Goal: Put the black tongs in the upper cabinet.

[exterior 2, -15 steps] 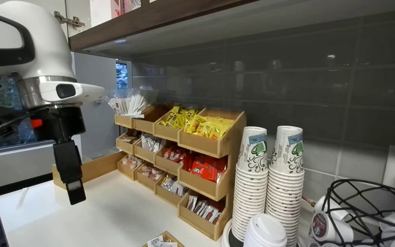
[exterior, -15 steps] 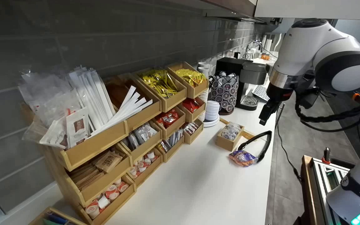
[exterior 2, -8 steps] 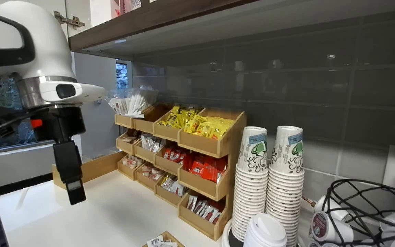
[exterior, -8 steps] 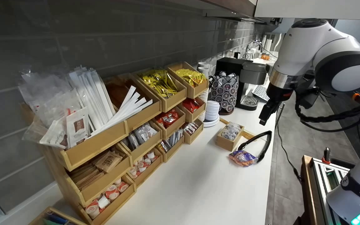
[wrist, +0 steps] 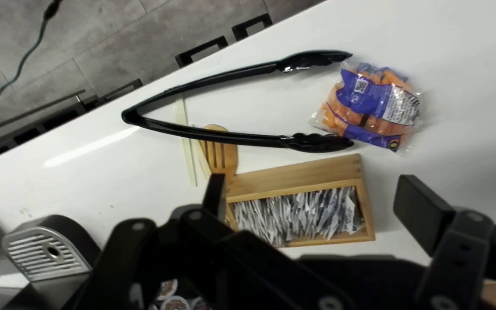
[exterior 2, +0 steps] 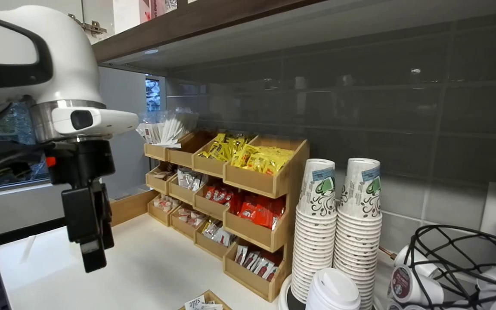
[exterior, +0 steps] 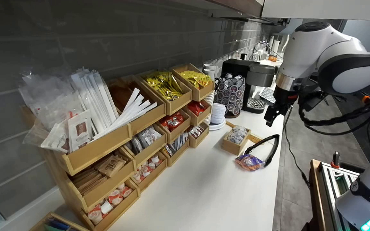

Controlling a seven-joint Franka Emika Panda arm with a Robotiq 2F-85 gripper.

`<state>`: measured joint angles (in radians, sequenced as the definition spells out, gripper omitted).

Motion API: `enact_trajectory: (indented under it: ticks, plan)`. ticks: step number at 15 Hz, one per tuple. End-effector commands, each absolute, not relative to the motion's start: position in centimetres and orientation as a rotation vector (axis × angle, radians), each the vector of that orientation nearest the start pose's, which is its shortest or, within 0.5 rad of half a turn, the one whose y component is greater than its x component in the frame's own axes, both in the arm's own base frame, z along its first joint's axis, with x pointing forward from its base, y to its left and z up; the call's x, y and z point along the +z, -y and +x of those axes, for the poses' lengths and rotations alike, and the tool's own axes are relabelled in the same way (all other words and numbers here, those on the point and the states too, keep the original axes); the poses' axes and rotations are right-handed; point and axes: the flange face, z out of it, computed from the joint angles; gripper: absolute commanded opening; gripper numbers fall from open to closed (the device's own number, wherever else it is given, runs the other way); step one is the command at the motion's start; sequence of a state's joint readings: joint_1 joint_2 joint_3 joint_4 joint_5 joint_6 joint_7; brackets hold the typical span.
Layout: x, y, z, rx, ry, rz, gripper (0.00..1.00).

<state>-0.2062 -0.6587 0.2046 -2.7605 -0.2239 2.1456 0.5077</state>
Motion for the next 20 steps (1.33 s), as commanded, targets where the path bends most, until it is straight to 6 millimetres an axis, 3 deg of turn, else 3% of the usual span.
enact_trajectory:
  ticks: [1,7,15,20]
  plan:
    - [38.5,4.5,34.1,-0.093,-1.007,-3.311,1.0]
    - [37.0,9.1,34.1,-0.036,-1.215,-3.143,1.0]
    - [36.1,15.9,34.6,-0.245,-1.37,-2.918,1.0]
    - [33.9,18.3,34.0,-0.202,-1.468,-2.832,1.0]
